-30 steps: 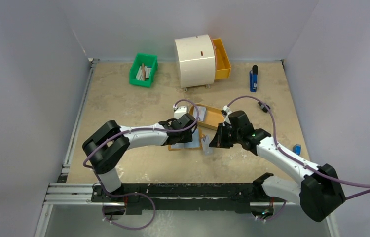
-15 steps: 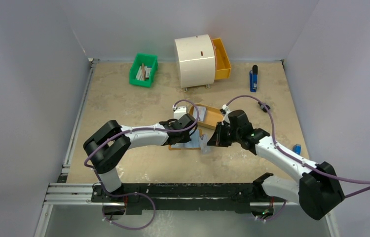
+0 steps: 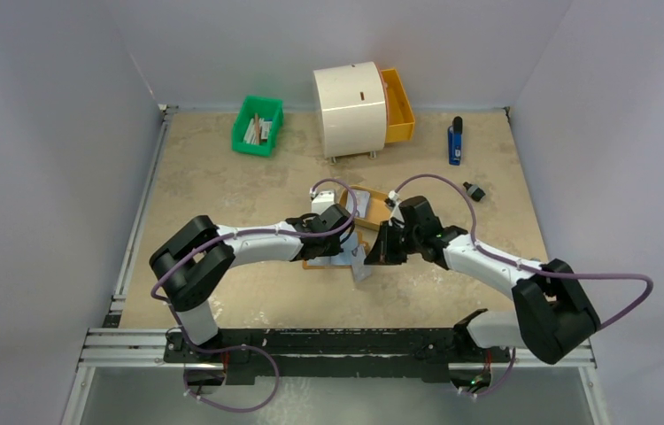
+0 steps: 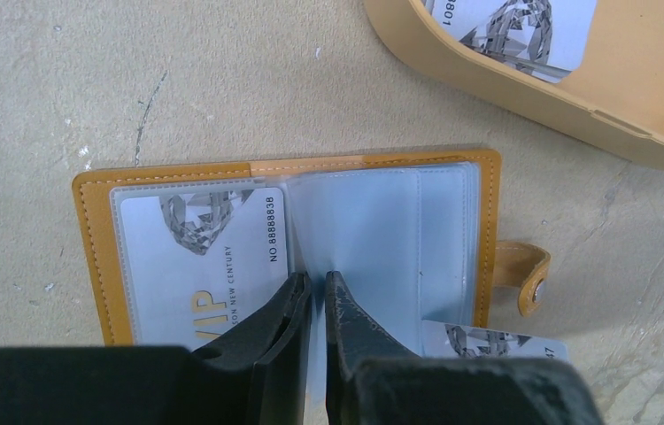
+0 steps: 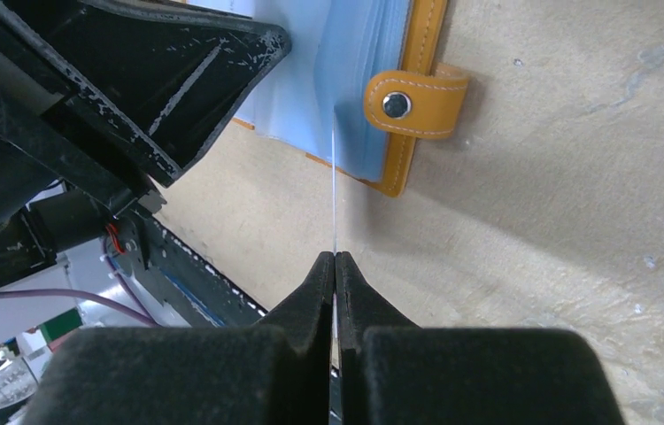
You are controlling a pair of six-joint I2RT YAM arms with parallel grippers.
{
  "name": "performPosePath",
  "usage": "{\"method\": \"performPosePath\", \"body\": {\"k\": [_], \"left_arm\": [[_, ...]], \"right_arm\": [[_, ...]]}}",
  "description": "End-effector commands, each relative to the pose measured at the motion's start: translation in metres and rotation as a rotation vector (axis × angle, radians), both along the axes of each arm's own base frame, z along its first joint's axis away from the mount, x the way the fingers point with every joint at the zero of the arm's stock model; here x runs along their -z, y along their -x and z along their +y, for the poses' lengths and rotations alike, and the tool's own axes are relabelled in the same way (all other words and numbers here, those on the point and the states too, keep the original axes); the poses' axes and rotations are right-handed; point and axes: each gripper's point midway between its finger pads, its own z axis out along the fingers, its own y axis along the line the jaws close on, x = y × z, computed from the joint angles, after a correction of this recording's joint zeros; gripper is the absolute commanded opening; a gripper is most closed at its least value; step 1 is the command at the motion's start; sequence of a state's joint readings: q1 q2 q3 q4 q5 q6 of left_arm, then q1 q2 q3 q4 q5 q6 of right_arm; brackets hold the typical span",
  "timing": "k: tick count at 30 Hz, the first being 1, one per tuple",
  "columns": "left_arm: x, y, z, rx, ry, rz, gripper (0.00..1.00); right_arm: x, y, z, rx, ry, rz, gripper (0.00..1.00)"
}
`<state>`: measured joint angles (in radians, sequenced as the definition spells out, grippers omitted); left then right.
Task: Put the credit cards into the card holder
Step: Turn over the card slot in the card holder.
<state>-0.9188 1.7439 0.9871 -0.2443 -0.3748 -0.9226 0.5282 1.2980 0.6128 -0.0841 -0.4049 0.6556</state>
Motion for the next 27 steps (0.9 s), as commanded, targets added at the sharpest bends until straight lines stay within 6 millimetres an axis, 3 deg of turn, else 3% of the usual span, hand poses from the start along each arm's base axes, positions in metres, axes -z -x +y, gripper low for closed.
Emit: {"method": "performPosePath", "body": {"k": [1, 8, 17, 27], "left_arm": [[-0.004, 0.0, 0.004, -0.013, -0.002, -0.013, 0.09], [-0.014, 0.0, 0.002, -0.028, 0.031, -0.019, 0.12], [-0.053, -0.004, 0.003, -0.057, 0.097, -0.079, 0.37], [-0.071, -0.003, 0.009, -0.077, 0.121, -0.109, 0.42]], "right_arm": [[-0.012, -0.011, 0.013, -0.019, -0.068, -0.039, 0.0], [-0.016, -0.008, 0.023, -0.059, -0.121, -0.031, 0.0], [-0.021, -0.009, 0.026, -0.071, -0.145, -0.043, 0.0], [-0.03, -0.01, 0.036, -0.097, -0.178, -0.058, 0.0]]}}
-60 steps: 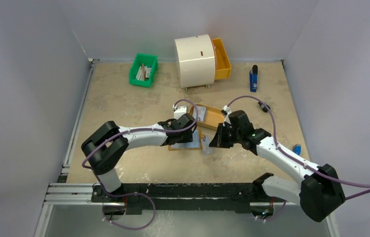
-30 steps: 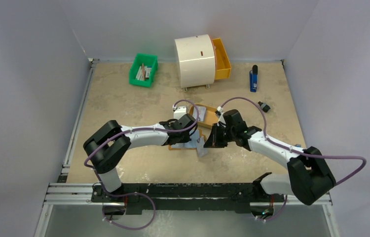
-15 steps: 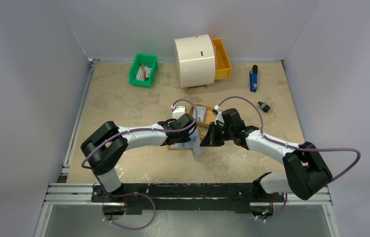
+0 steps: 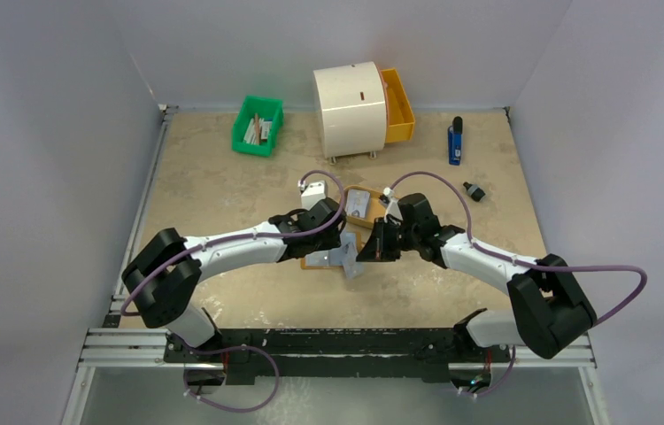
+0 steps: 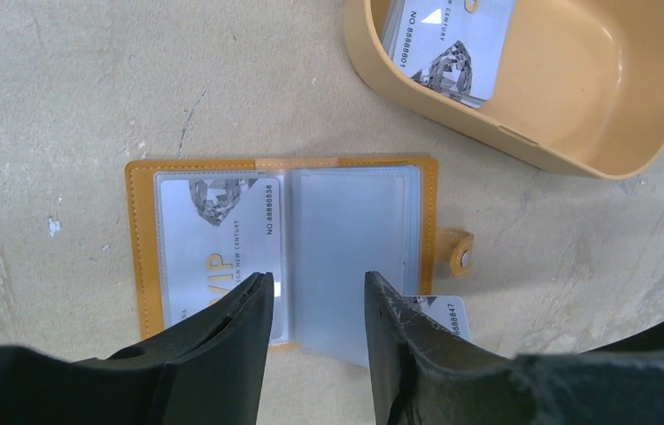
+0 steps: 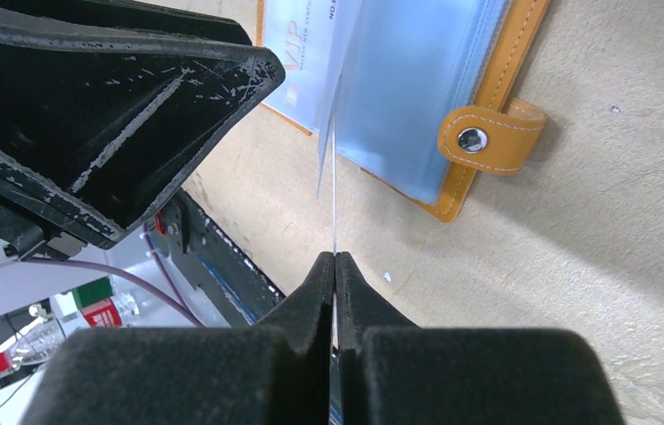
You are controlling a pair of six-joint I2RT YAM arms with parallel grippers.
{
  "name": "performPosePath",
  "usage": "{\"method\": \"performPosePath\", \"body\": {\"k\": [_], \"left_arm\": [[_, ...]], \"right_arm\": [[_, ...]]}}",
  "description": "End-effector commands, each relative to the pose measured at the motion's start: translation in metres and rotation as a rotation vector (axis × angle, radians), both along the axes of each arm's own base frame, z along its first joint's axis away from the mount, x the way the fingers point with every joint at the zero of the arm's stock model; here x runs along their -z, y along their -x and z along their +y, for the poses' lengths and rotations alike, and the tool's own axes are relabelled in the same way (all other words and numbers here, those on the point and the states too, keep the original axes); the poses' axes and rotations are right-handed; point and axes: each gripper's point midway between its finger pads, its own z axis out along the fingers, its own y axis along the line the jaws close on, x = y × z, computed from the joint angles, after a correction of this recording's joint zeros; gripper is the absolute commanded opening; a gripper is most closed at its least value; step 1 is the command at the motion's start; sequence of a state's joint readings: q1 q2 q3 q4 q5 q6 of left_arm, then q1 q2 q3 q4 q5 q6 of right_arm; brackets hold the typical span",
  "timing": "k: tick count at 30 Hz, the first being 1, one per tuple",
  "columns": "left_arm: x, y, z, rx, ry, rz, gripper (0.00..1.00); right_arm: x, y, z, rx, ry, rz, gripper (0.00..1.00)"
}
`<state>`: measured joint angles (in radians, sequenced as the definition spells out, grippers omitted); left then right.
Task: Put the credit cards into the card holder
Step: Turn over the card slot in the card holder.
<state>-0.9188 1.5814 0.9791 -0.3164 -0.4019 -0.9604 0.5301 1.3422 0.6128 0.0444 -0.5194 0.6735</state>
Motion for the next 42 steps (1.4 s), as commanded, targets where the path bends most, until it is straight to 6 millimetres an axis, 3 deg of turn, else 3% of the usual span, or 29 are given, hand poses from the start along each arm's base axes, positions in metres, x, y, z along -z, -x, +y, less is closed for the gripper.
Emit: {"method": "performPosePath", "body": {"k": [1, 21, 27, 34, 42], "left_arm": [[-0.023, -0.005, 0.0, -0.031, 0.054, -0.054, 0.43], [-0.024, -0.009, -0.007, -0.014, 0.068, -0.061, 0.45], [-0.016, -0.009, -0.001, -0.027, 0.022, -0.051, 0.37], [-0.007, -0.009, 0.019, -0.071, -0.067, -0.058, 0.15], [0.011, -0.006, 0.057, -0.126, -0.225, -0.071, 0.11]], "right_arm": [[-0.018, -0.007, 0.014, -0.033, -0.056, -0.041, 0.0], [-0.019, -0.011, 0.035, -0.083, -0.058, -0.035, 0.0], [-0.019, -0.011, 0.034, -0.078, -0.051, -0.034, 0.0], [-0.015, -0.007, 0.026, -0.062, -0.019, -0.035, 0.0], [-0.01, -0.009, 0.022, -0.027, -0.004, -0.038, 0.0]]}}
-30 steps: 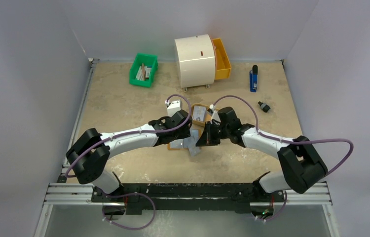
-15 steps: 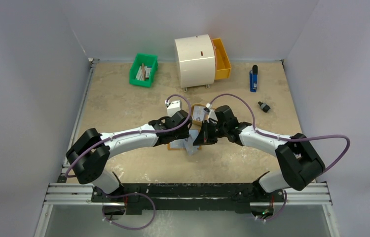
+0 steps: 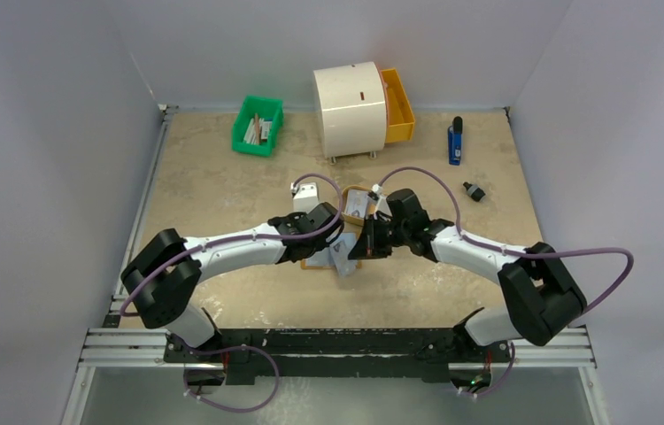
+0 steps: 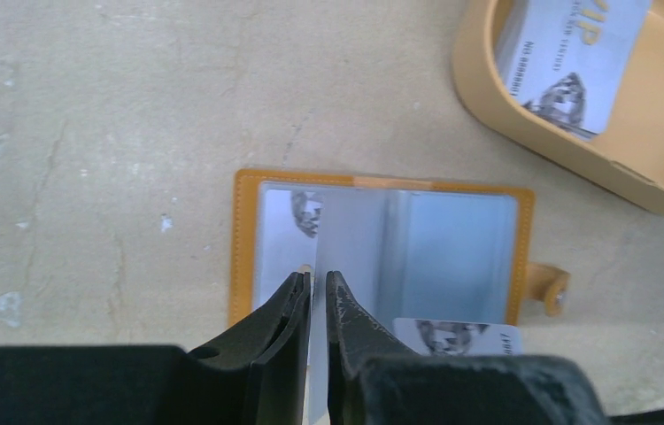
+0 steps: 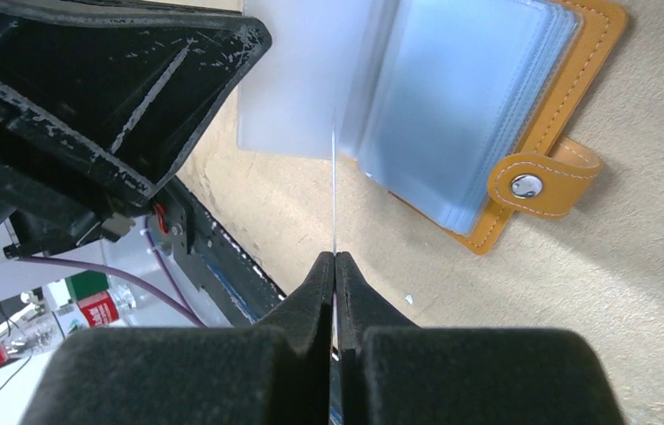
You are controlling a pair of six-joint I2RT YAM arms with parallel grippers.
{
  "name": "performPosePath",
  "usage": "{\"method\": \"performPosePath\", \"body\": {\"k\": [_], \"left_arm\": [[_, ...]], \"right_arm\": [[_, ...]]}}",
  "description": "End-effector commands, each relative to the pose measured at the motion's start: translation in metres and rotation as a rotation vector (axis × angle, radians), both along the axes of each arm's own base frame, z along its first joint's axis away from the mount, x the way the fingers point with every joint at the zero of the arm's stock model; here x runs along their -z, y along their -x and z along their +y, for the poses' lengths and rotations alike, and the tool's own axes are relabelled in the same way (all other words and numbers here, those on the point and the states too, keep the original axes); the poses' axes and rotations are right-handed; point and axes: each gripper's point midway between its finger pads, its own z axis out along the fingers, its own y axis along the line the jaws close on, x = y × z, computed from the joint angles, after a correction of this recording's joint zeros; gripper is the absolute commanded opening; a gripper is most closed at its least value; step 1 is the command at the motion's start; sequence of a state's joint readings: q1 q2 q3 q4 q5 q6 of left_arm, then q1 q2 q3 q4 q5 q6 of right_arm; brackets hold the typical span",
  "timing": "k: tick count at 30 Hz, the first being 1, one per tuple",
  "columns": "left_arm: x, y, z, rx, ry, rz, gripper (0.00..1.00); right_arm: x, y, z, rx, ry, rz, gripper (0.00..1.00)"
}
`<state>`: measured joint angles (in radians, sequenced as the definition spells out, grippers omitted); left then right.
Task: Put the credit cards into the card holder
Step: Turn over the card slot in the card holder, then insert the credit card into the card holder.
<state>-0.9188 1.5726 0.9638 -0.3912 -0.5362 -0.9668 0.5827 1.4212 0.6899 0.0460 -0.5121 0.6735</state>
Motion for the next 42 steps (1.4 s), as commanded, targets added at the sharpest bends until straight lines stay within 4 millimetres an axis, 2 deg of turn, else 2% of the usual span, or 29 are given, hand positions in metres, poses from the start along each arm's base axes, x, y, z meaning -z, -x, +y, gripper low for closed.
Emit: {"method": "performPosePath", "body": {"k": [1, 8, 15, 27, 36, 42], "left_arm": [[0.008, -0.001, 0.027, -0.047, -0.113, -0.028, 0.11], [0.023, 0.006, 0.043, -0.064, -0.162, -0.012, 0.11], [0.037, 0.008, 0.045, -0.064, -0.178, 0.013, 0.1], [0.026, 0.007, 0.054, -0.099, -0.162, -0.014, 0.1], [0.04, 0.016, 0.07, -0.128, -0.178, 0.021, 0.1], [0.045, 0.016, 0.072, -0.129, -0.161, 0.038, 0.09]], "right_arm": [[-0.007, -0.006, 0.002, 0.028, -0.012, -0.034, 0.0], [-0.006, -0.019, 0.008, 0.072, -0.034, -0.036, 0.0], [0.004, -0.025, 0.018, 0.089, -0.057, 0.014, 0.0], [0.011, -0.029, 0.023, 0.085, -0.068, 0.031, 0.0], [0.015, -0.032, 0.027, 0.087, -0.074, 0.045, 0.0], [0.018, -0.035, 0.03, 0.099, -0.082, 0.056, 0.0]]}}
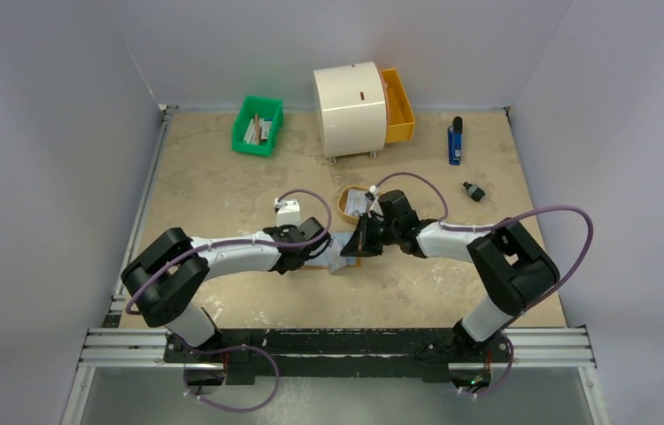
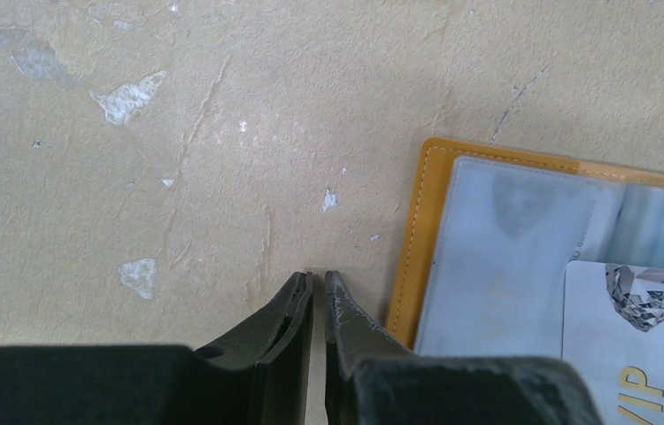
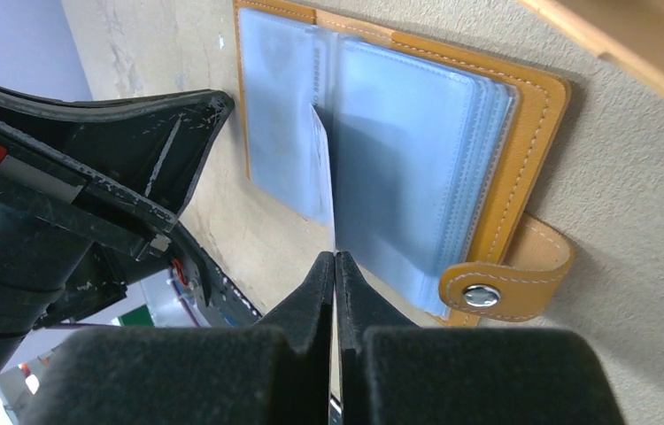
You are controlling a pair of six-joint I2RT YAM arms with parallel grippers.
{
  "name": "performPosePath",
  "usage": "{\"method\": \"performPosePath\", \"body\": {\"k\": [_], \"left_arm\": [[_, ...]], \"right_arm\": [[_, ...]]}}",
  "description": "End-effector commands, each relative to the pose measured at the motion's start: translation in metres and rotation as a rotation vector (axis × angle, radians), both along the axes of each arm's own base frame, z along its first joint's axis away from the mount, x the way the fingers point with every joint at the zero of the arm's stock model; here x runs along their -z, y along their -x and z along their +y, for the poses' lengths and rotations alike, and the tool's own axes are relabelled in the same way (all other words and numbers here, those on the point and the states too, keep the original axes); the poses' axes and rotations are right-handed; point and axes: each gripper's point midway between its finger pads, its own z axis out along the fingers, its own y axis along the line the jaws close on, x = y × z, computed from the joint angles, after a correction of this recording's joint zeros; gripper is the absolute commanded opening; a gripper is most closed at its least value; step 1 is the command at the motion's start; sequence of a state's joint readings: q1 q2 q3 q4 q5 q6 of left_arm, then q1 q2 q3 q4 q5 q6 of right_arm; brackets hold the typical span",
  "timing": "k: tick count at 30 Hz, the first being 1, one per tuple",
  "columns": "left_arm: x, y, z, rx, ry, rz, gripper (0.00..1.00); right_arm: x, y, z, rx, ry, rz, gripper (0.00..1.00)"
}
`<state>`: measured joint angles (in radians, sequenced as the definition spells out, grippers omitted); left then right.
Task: Put the credit cards into the card holder
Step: Insert the credit card into the card holder.
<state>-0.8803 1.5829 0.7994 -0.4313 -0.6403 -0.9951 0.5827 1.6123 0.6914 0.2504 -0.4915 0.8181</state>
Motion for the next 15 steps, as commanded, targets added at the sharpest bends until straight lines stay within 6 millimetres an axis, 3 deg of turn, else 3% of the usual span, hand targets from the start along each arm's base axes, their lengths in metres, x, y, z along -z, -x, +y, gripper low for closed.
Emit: {"method": "performPosePath", "body": {"k": [1, 15], "left_arm": [[-0.005, -0.004, -0.001, -0.019, 0.046, -0.023, 0.09], [-0.001, -0.004, -0.013, 0.008, 0.095, -0.008, 0.06]], "right_arm": [[-0.014, -0.011, 0.013, -0.004, -0.053, -0.03, 0.0], [-0.014, -0.02, 0.022, 0.011, -0.078, -0.014, 0.0]]}}
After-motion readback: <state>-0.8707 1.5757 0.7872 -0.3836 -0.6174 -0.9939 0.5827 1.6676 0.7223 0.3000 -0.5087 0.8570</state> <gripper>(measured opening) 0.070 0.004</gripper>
